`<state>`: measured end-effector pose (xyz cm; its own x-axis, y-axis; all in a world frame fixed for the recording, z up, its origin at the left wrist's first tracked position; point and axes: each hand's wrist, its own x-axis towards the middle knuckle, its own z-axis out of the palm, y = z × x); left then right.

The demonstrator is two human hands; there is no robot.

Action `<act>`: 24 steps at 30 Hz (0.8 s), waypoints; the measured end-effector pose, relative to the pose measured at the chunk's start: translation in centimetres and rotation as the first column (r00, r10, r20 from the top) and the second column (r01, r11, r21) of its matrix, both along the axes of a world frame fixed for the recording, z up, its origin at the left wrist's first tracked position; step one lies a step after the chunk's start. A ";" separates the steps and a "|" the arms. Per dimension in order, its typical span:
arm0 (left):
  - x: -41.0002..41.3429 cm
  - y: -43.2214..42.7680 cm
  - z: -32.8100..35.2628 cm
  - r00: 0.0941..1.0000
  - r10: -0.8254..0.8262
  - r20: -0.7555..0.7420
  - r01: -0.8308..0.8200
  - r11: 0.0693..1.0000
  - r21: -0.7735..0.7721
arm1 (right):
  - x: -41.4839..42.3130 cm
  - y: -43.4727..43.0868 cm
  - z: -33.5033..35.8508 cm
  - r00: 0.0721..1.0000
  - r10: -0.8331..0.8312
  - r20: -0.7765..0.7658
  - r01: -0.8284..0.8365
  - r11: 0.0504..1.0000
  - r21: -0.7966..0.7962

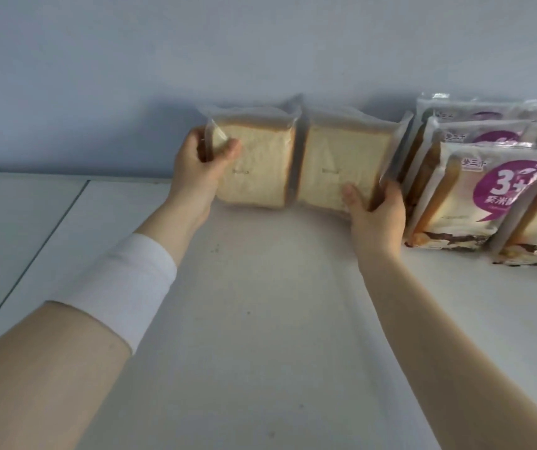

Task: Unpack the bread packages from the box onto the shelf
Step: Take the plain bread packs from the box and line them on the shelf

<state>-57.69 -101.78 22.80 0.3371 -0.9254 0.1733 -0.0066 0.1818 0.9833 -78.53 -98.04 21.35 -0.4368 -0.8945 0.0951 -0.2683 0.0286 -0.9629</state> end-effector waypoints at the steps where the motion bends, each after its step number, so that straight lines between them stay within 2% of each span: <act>1: -0.3 -0.2 -0.1 1.000 0.016 -0.007 -0.016 1.000 -0.014 | 0.1 -0.4 0.0 1.000 -0.026 -0.009 0.026 1.000 0.002; 6: -1.7 -0.9 -0.6 0.994 0.105 -0.032 -0.107 0.991 -0.076 | 0.9 -1.6 -0.3 0.989 -0.145 -0.039 0.143 0.989 -0.049; 9: -2.4 -1.2 -0.7 0.989 0.148 0.025 -0.145 0.985 -0.097 | 1.0 -2.3 -0.5 0.970 -0.186 -0.159 0.177 0.982 -0.069; 13: -2.9 -1.2 -0.9 0.976 0.211 0.061 -0.202 0.972 -0.122 | 1.2 -2.4 -0.6 0.954 -0.135 -0.266 0.135 0.991 -0.017; 15: -3.2 -1.1 -0.6 0.979 0.202 0.032 -0.196 0.973 -0.122 | 1.6 -2.3 -0.5 0.959 -0.105 -0.264 0.118 0.992 0.035; 17: -3.3 -0.1 -0.3 0.978 0.196 0.068 -0.189 0.977 -0.097 | 2.2 -1.0 -0.1 0.963 -0.095 -0.251 0.114 0.992 0.061; 19: -3.1 1.3 -0.2 0.957 0.219 0.189 -0.210 0.976 -0.063 | 2.7 1.0 0.4 0.958 -0.080 -0.275 0.101 0.993 0.063; 21: -2.4 3.6 0.1 0.881 0.263 0.393 -0.268 0.963 -0.043 | 3.2 3.6 0.9 0.925 -0.042 -0.377 0.074 0.995 0.071; 23: -1.7 6.9 0.5 0.733 0.239 0.637 -0.301 0.954 -0.011 | 3.3 6.7 1.2 0.855 0.027 -0.518 0.040 0.992 0.117; 24: -1.6 8.7 0.7 0.648 0.181 0.740 -0.262 0.965 -0.006 | 3.2 8.4 1.4 0.805 0.065 -0.589 0.033 0.988 0.153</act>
